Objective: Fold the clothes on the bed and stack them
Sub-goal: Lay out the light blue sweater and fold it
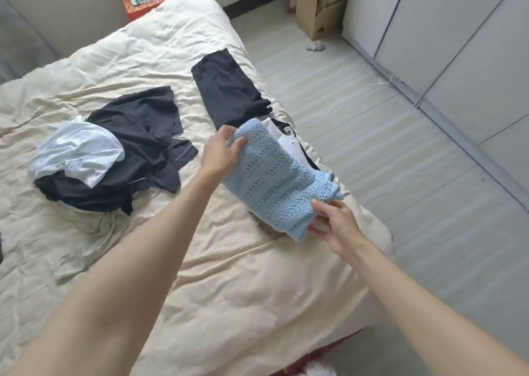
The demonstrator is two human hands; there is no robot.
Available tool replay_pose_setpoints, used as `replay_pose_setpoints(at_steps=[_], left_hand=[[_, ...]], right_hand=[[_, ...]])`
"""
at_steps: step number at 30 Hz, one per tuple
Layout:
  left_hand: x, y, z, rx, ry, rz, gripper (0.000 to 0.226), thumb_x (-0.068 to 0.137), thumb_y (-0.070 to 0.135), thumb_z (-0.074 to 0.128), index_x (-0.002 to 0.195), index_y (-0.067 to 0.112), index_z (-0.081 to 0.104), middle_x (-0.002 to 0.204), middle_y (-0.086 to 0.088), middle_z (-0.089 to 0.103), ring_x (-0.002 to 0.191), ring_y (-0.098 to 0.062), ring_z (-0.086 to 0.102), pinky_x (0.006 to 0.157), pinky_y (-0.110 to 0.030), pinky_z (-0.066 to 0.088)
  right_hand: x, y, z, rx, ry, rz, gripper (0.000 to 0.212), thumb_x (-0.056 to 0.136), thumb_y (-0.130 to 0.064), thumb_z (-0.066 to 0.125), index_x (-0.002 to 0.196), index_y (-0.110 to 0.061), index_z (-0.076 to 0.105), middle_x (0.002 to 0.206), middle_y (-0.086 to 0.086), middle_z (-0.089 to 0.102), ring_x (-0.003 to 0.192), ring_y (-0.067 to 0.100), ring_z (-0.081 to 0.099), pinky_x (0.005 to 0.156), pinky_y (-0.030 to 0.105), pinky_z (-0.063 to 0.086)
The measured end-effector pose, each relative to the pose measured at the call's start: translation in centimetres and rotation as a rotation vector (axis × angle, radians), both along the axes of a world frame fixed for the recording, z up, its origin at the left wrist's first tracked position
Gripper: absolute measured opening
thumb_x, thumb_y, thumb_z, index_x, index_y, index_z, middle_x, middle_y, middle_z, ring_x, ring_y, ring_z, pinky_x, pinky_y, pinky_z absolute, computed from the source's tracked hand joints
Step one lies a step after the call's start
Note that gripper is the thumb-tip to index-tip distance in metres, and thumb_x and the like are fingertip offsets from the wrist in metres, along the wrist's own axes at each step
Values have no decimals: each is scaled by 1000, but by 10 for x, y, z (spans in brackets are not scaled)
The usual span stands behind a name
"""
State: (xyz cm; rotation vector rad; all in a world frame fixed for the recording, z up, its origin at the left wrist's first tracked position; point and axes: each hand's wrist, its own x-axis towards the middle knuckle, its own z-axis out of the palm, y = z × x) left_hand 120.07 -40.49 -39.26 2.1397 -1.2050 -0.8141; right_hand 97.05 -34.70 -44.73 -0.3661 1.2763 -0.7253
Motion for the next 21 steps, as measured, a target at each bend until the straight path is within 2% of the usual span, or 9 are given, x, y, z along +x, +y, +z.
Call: replay_pose_setpoints(at_steps=[3,7,11,14,16,18,20,21], left_hand=[[-4,-54,-14,-37,-146,-69,38,93,39,55,125,18,55,122,-14,56,115,-29,51,97,-40,41],[-10,-95,-58,-8,-246,-116,39,94,41,53,126,19,55,121,-16,51,117,-30,47,100,-42,38],[-11,-109,-108,73,-279,-90,33,97,39,47,121,18,57,122,-15,49,118,-31,47,102,-43,37],[-10,-114,-125,89,-316,-38,34,98,38,45,123,17,52,125,-14,47,120,-30,45,102,-43,35],[-16,-109,-126,-26,-415,-45,32,97,33,46,123,14,51,125,-13,47,118,-30,44,99,-43,34],[-26,-93,-126,-238,-532,-133,30,96,27,46,119,10,56,122,-15,51,115,-33,46,94,-44,34],[-35,-73,-131,-345,-606,-341,33,95,28,46,118,8,59,128,-18,51,120,-37,46,98,-49,33],[-37,-64,-137,-291,-613,-459,38,96,33,44,125,13,56,139,-18,44,129,-38,38,104,-55,28]], right_hand=[[7,-27,-23,-5,-27,-63,23,88,-6,62,105,-14,49,90,6,61,75,18,58,69,35,51],[12,-46,-63,28,-42,-110,19,89,-5,61,103,-13,50,91,4,63,73,15,63,83,43,51],[12,-50,-101,111,-1,-118,31,90,-4,60,119,-4,49,107,14,60,89,24,57,84,42,52],[8,-52,-109,111,30,-64,29,89,-12,63,114,-5,51,106,13,58,90,26,53,83,40,52],[3,-48,-107,36,239,-8,34,86,-27,67,108,-5,53,100,7,62,87,23,57,82,39,51],[-5,-43,-103,-163,659,4,33,84,-36,67,94,-9,53,86,1,58,86,25,56,78,32,42],[-11,-43,-97,-603,995,80,28,86,-34,64,88,-8,54,84,3,56,87,27,52,78,34,38],[-11,-46,-95,-840,1086,189,27,86,-33,60,91,-6,59,90,7,59,91,27,51,82,37,39]])
